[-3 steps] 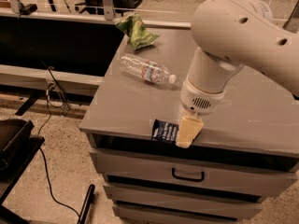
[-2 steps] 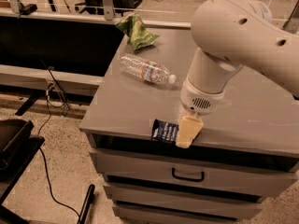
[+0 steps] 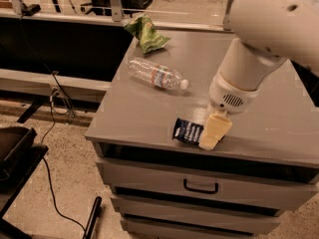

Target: Pick rxbar blueberry

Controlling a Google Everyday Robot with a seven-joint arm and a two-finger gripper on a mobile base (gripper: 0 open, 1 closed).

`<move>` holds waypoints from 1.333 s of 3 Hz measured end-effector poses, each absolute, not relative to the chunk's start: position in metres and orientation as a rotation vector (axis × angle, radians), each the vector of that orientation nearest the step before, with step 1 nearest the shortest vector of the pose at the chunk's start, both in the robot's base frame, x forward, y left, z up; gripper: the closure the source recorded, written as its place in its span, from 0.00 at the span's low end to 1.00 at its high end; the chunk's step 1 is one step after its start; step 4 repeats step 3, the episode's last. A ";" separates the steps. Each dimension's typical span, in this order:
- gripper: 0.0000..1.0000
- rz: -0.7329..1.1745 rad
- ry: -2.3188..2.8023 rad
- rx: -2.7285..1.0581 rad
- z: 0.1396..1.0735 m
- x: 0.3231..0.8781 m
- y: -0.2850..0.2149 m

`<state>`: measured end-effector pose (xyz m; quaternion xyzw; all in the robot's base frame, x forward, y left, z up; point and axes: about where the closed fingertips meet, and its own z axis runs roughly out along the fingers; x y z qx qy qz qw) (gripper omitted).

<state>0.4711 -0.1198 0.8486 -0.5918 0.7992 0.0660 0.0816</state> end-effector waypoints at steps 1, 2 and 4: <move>1.00 0.195 2.345 -1.679 0.893 0.485 -0.147; 1.00 0.209 2.259 -1.695 0.936 0.497 -0.158; 1.00 0.184 2.227 -1.678 0.953 0.502 -0.158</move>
Offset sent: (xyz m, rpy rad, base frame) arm 0.0379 -0.0532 0.1447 0.1486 -0.1491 0.0847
